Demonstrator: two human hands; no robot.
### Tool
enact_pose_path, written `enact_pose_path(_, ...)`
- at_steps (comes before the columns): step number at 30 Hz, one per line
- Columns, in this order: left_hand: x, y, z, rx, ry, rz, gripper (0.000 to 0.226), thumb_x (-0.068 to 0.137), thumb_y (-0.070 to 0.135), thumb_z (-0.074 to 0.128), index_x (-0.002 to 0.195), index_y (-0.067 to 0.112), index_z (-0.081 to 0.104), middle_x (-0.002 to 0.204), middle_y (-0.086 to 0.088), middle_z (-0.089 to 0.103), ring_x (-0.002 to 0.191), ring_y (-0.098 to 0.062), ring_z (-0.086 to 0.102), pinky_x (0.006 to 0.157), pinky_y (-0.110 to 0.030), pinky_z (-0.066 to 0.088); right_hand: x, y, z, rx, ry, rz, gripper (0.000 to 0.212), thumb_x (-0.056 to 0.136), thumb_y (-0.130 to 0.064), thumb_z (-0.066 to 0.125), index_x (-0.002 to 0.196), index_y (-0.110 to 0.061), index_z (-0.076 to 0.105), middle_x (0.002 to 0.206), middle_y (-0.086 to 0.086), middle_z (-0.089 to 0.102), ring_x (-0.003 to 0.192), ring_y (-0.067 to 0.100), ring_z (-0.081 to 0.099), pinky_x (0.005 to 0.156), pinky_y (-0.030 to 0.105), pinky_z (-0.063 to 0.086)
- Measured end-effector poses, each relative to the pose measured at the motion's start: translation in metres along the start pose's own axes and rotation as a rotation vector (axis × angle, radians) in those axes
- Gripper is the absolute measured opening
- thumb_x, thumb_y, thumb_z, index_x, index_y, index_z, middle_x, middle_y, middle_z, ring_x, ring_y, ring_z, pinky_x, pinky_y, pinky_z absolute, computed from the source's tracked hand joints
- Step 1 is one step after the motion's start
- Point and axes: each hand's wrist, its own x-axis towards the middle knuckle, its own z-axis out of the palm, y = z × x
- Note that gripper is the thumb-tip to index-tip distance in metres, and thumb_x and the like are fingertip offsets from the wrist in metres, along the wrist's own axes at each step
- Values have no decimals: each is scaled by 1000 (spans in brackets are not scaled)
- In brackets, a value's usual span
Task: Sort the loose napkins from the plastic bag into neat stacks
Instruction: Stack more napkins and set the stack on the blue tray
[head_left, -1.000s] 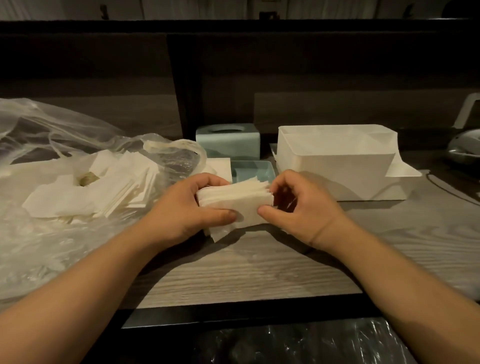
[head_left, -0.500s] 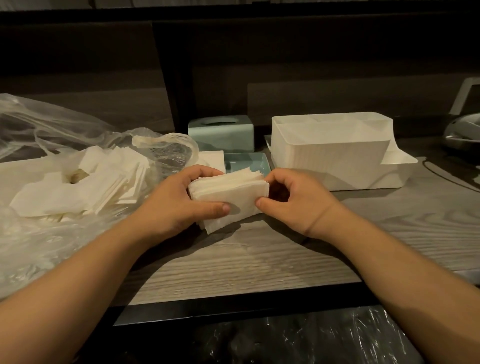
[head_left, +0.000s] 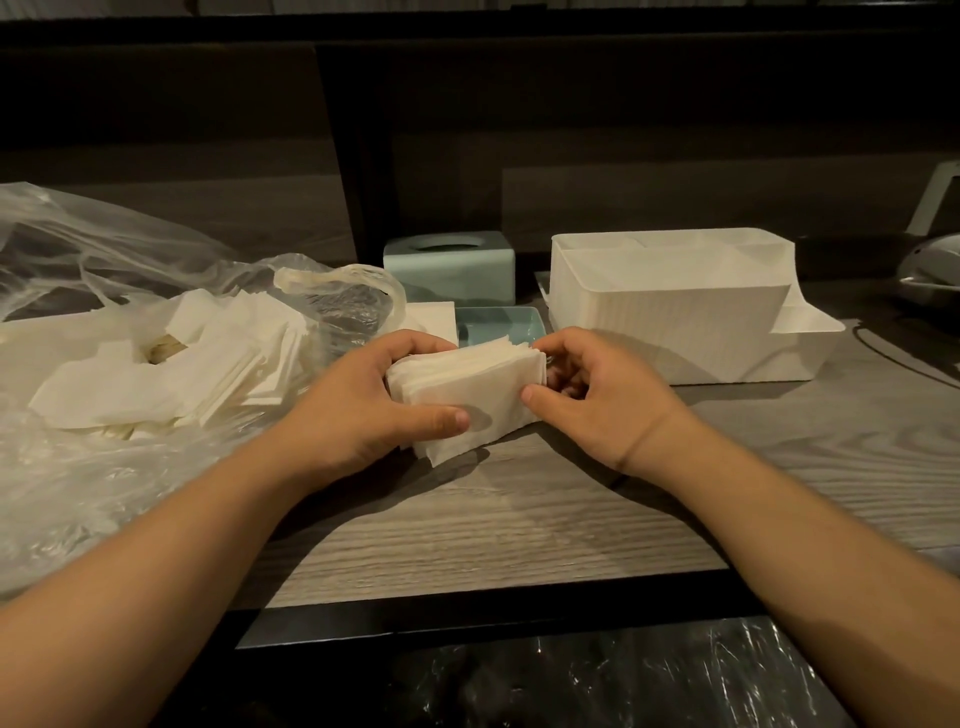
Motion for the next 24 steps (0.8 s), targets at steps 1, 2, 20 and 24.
enact_pose_path(1,0,0,0,1,-2,-1,51,68,26,91,113,32,67,96,11,72,82,-10,71,67,-22,58,0,0,0,1,2,-4,26,92,-32,71,112,-39,56,89,-11,64,79,7,60,72,18,51)
enact_pose_path(2,0,0,0,1,-6,-2,53,67,28,91,113,33,67,97,11,72,84,-12,71,69,-24,60,0,0,0,-2,2,-7,26,92,-32,71,112,-40,56,89,-12,63,79,6,60,71,17,50)
enact_pose_path(20,-1,2,-2,3,-19,5,55,73,28,89,119,42,63,109,11,67,87,-3,69,67,-21,57,0,-5,5,73,17,-3,28,88,-35,75,106,-38,55,92,-3,64,77,8,57,73,26,54)
enact_pose_path(24,-1,2,-2,9,-31,21,58,74,26,89,123,40,62,113,9,67,90,-1,68,68,-17,55,0,-4,4,71,7,13,34,87,-35,76,109,-35,50,88,0,62,73,9,55,73,30,56)
